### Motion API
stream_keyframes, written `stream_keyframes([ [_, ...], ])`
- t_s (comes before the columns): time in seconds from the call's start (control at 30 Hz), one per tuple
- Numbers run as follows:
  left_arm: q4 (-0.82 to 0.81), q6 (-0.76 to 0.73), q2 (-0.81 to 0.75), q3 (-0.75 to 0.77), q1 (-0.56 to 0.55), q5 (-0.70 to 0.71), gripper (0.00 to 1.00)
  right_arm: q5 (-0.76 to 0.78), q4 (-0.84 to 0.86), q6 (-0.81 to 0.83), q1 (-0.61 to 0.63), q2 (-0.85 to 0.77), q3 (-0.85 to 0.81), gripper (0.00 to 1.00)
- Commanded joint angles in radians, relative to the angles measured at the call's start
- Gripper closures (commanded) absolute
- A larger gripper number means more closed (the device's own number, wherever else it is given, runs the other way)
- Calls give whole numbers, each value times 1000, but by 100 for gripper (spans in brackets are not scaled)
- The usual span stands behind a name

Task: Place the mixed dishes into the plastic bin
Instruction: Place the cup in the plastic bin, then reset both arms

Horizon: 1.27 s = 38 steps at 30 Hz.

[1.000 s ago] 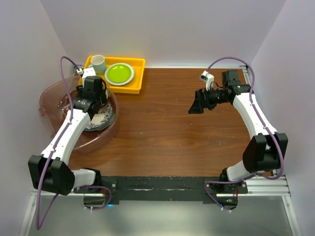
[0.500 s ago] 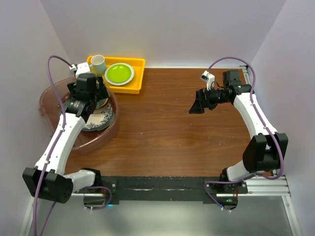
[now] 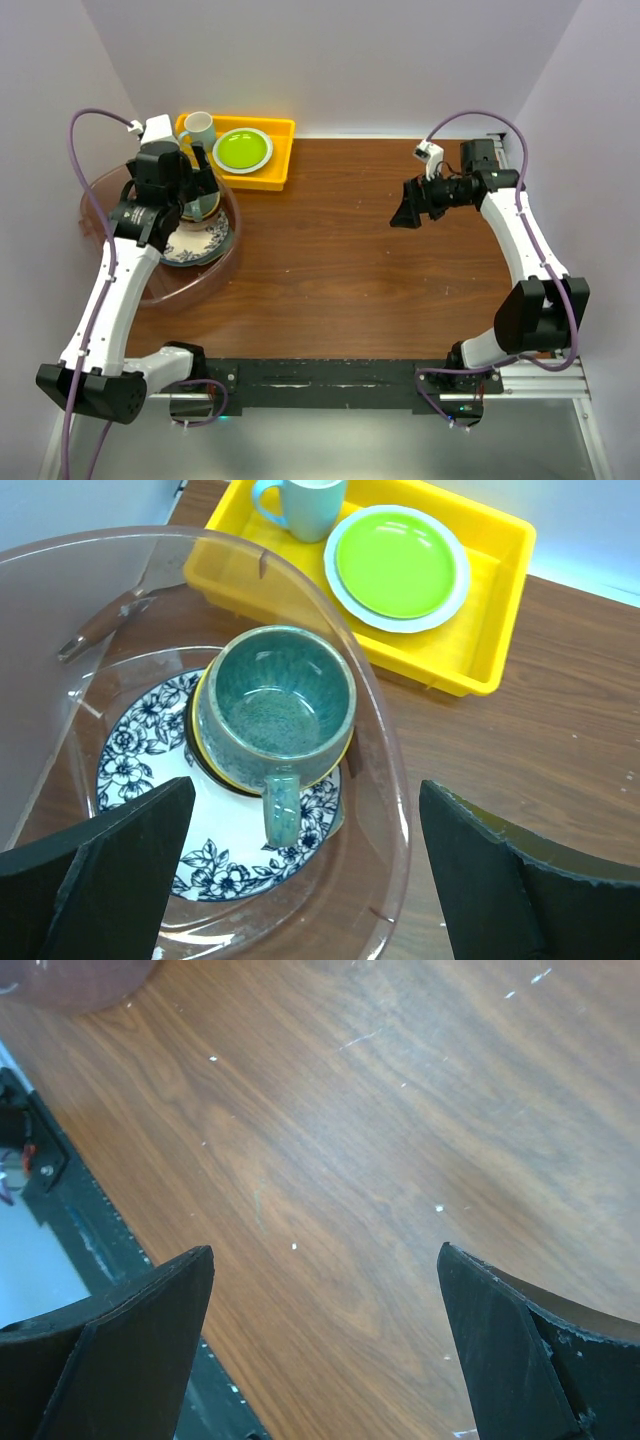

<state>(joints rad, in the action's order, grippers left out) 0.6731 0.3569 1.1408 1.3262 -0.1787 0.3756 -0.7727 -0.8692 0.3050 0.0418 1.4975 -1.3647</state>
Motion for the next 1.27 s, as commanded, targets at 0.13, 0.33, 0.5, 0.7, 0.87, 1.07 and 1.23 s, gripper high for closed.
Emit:
stream_keyframes([
  [0.13,31,27,-46,117,7,-125,0,30,10,42,-37,-68,-109,2],
  [0.33,49,39,-75,168,7,-199,0,64,64,-24,-94,-91,-186,2],
  [0.5,42,50,-104,189,7,-251,0,104,102,-150,-141,-85,-293,2],
  [0.7,46,59,-125,199,7,-276,0,170,102,-231,-171,-71,-419,2],
  [0.87,45,62,-119,222,7,-297,0,301,143,-248,-171,-100,-462,2],
  [1.07,45,65,-121,240,7,-313,0,420,168,-270,-171,-126,-468,2],
  [1.23,43,67,-121,249,7,-320,0,408,199,-263,-171,-135,-448,2],
])
